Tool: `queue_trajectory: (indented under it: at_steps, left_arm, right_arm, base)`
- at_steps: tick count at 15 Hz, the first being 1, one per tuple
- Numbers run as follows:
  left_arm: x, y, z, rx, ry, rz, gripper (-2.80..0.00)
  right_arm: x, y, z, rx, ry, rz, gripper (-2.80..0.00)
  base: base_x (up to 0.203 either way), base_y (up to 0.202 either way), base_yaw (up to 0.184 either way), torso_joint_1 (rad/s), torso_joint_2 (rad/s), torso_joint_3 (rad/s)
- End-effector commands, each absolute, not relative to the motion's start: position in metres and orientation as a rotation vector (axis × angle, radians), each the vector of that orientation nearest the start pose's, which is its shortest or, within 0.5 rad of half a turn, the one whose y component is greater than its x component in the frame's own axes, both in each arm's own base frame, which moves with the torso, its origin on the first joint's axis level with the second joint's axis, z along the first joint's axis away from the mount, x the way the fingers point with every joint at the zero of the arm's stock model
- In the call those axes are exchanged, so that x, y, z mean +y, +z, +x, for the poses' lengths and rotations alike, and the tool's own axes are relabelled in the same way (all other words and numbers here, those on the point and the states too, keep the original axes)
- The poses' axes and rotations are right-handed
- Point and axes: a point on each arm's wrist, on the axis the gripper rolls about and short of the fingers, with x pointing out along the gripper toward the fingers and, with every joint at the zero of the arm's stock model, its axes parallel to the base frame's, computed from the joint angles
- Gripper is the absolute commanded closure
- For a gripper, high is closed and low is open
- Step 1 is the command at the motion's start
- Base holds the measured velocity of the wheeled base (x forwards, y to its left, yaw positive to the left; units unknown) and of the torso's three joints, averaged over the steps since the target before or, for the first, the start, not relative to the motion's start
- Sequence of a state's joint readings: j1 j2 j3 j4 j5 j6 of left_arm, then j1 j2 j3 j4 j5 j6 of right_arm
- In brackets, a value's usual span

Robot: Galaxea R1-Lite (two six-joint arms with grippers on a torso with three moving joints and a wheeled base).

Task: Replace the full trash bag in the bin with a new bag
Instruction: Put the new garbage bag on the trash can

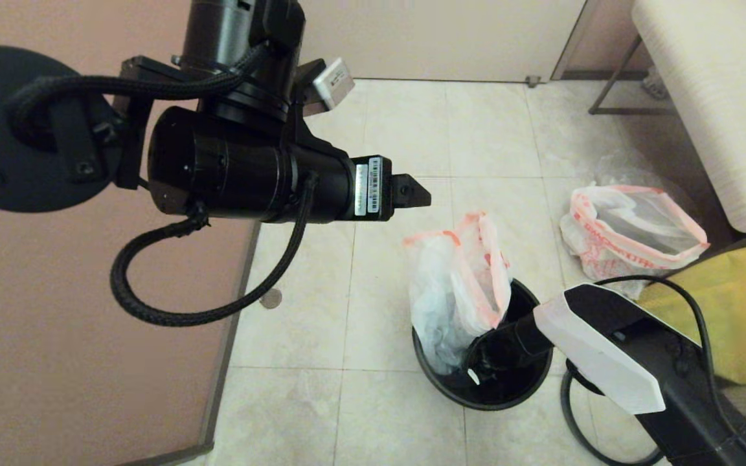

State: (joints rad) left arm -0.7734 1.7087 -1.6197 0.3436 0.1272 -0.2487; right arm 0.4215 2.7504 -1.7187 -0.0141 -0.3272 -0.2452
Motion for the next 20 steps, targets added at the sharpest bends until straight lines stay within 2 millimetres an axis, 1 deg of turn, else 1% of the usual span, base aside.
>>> queue_trajectory:
  at_steps: [1, 3, 5, 7, 9, 11, 13, 15, 17, 18, 19, 20]
  left_arm:
    - [-0.220, 0.310, 0.231, 0.537, -0.580, -0.025, -2.80]
    - [-0.227, 0.304, 0.236, 0.583, -0.575, -0.017, -2.80]
    - [-0.228, 0.302, 0.235, 0.589, -0.575, -0.015, -2.80]
    - [-0.227, 0.304, 0.234, 0.585, -0.574, -0.016, -2.80]
    - [-0.227, 0.303, 0.235, 0.588, -0.572, -0.011, -2.80]
    - [-0.226, 0.303, 0.237, 0.588, -0.563, -0.014, -2.80]
    - [-0.222, 0.305, 0.241, 0.579, -0.547, -0.022, -2.80]
    - [-0.219, 0.307, 0.241, 0.570, -0.531, -0.023, -2.80]
    - [-0.213, 0.309, 0.247, 0.561, -0.504, -0.030, -2.80]
    - [-0.211, 0.308, 0.251, 0.562, -0.492, -0.033, -2.80]
    - [-0.211, 0.305, 0.254, 0.569, -0.484, -0.029, -2.80]
    - [-0.213, 0.302, 0.257, 0.579, -0.480, -0.025, -1.37]
  right_arm:
    - [0.195, -0.047, 0.431, 0.928, 0.190, -0.577, -2.80]
    - [0.197, -0.020, 0.406, 0.949, 0.163, -0.535, -2.80]
    - [0.192, 0.000, 0.382, 0.962, 0.148, -0.506, -2.80]
    - [0.189, 0.017, 0.366, 0.938, 0.145, -0.466, -2.80]
    - [0.188, 0.029, 0.350, 0.926, 0.148, -0.449, -2.80]
    - [0.185, 0.051, 0.336, 0.896, 0.140, -0.407, -2.80]
    - [0.178, 0.074, 0.314, 0.870, 0.130, -0.359, -2.80]
    - [0.168, 0.091, 0.290, 0.856, 0.128, -0.332, -2.80]
    - [0.160, 0.109, 0.272, 0.822, 0.126, -0.312, -2.80]
    - [0.157, 0.117, 0.267, 0.794, 0.092, -0.316, 0.00]
    - [0.155, 0.122, 0.265, 0.773, 0.063, -0.325, 0.00]
    - [0.154, 0.128, 0.261, 0.758, 0.059, -0.324, 0.00]
  base:
    - [0.000, 0.000, 0.000, 0.000, 0.00, 0.000]
    - [0.000, 0.000, 0.000, 0.000, 0.00, 0.000]
    - [0.000, 0.000, 0.000, 0.000, 0.00, 0.000]
    - [0.000, 0.000, 0.000, 0.000, 0.00, 0.000]
    - [0.000, 0.000, 0.000, 0.000, 0.00, 0.000]
    - [0.000, 0.000, 0.000, 0.000, 0.00, 0.000]
    - [0.000, 0.000, 0.000, 0.000, 0.00, 0.000]
    - [0.000, 0.000, 0.000, 0.000, 0.00, 0.000]
    - [0.000, 0.000, 0.000, 0.000, 0.00, 0.000]
    - [0.000, 0.000, 0.000, 0.000, 0.00, 0.000]
    - [0.000, 0.000, 0.000, 0.000, 0.00, 0.000]
    - [0.000, 0.000, 0.000, 0.000, 0.00, 0.000]
